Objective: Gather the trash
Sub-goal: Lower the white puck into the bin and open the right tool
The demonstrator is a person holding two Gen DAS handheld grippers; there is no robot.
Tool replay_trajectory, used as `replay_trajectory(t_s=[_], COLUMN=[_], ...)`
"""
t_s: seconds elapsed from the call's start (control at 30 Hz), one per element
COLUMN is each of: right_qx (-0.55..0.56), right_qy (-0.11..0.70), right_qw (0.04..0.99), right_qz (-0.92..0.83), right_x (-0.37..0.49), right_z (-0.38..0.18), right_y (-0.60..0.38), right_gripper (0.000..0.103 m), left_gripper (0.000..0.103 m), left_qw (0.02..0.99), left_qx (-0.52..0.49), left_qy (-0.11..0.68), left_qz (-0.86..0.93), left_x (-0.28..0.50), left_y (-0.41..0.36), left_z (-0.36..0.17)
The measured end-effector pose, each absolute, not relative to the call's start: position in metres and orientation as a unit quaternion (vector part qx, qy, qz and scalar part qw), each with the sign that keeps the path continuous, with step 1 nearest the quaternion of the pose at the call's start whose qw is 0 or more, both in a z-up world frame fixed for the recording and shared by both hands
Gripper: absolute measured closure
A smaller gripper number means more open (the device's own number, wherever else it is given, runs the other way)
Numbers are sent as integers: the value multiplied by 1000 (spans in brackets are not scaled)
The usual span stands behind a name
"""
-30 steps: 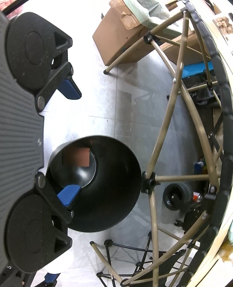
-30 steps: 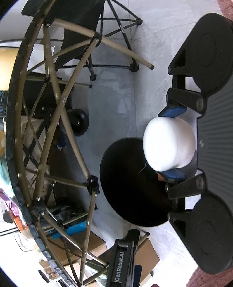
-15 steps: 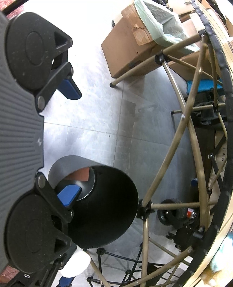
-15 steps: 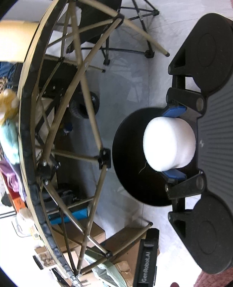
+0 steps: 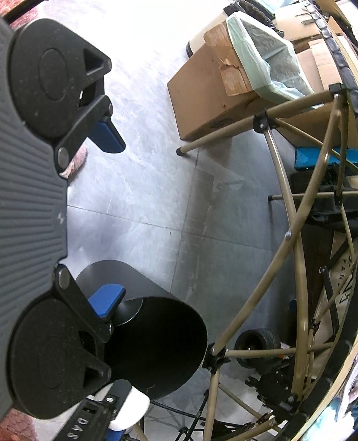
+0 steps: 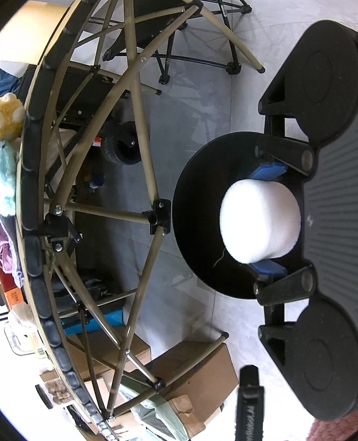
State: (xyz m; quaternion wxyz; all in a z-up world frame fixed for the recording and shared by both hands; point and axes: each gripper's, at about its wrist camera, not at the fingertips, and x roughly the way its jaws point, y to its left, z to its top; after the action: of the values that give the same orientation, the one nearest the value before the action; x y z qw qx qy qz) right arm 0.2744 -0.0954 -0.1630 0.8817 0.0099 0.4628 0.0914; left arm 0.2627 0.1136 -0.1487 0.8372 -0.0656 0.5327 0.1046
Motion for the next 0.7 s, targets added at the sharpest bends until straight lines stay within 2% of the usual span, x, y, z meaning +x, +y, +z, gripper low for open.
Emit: replay_trajectory(t_s=[0.67,0.7], right_qx=[12,12], right_qy=[491,490], right_qw=[867,867], right_qz=[85,86], right_x=[293,293], right_z=[-177,-176], right_y=[-90,-90], right_gripper=[45,43], left_gripper=[0,0], left_qw=[834,834], left_qx=[-60,-59], left_qy=[538,538], left_qz=[108,107], left_x=[260,260], left_y=[118,117], left_z=[-154,-154])
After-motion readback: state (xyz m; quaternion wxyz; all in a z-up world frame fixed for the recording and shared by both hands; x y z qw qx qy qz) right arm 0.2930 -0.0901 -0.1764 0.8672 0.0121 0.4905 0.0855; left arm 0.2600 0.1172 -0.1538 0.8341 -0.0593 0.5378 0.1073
